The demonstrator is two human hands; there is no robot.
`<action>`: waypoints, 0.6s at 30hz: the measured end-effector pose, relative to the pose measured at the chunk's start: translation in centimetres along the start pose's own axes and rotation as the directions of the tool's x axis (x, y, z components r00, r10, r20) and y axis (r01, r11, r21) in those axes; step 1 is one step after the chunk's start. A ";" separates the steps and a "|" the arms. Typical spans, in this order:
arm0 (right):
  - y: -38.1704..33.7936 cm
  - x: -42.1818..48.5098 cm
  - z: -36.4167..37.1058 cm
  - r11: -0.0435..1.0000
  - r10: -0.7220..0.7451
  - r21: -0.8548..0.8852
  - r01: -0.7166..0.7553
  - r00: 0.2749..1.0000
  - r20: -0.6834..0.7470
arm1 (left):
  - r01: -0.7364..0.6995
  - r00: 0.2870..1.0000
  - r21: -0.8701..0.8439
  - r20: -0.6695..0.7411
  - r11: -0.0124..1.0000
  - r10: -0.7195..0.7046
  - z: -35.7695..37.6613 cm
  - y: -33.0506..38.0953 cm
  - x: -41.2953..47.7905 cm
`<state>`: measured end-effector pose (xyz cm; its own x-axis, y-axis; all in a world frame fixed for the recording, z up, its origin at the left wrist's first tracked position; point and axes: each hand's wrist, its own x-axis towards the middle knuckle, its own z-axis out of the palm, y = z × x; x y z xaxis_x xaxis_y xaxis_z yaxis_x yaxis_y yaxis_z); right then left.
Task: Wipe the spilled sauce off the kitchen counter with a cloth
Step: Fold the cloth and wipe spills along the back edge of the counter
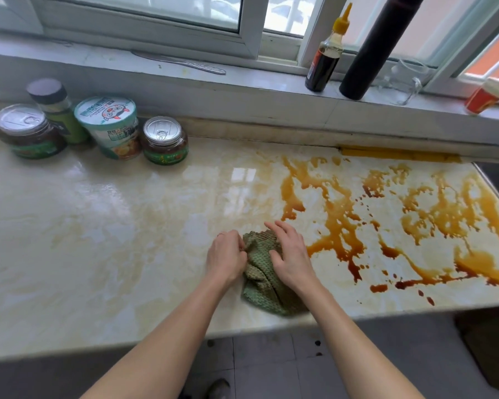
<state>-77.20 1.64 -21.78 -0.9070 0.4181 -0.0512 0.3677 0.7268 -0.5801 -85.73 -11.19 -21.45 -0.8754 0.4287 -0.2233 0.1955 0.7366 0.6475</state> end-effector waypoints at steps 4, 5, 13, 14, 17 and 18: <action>-0.4 1.5 -1.9 0.997 -0.008 0.082 -0.011 0.973 0.233 | -0.237 0.970 -0.238 0.005 0.942 0.245 -1.8 1.4 0.1; -0.7 2.0 -2.8 0.995 -0.032 0.103 0.009 0.973 0.230 | -0.276 0.956 -0.310 0.015 0.910 0.295 -2.6 1.8 0.0; -7.0 4.2 -13.2 0.930 -0.215 0.304 0.209 0.976 -0.014 | -0.126 0.830 -0.582 0.382 0.803 0.408 -6.5 2.4 0.9; -7.7 4.4 -14.3 0.907 -0.229 0.350 0.234 0.972 -0.054 | -0.164 0.835 -0.530 0.375 0.832 0.404 -6.6 2.1 1.1; -9.1 5.4 -17.0 0.853 -0.237 0.438 0.284 0.958 -0.161 | -0.231 0.876 -0.415 0.306 0.880 0.374 -7.0 1.3 1.7; -9.2 5.9 -17.5 0.858 -0.224 0.425 0.288 0.955 -0.194 | -0.237 0.882 -0.404 0.291 0.884 0.370 -7.3 1.1 1.8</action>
<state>-82.34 7.00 -2.54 -0.9089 0.3419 0.2386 -0.0324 0.5126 -0.8580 -90.30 -13.40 -15.78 -0.5717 0.8028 -0.1694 0.2020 0.3378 0.9193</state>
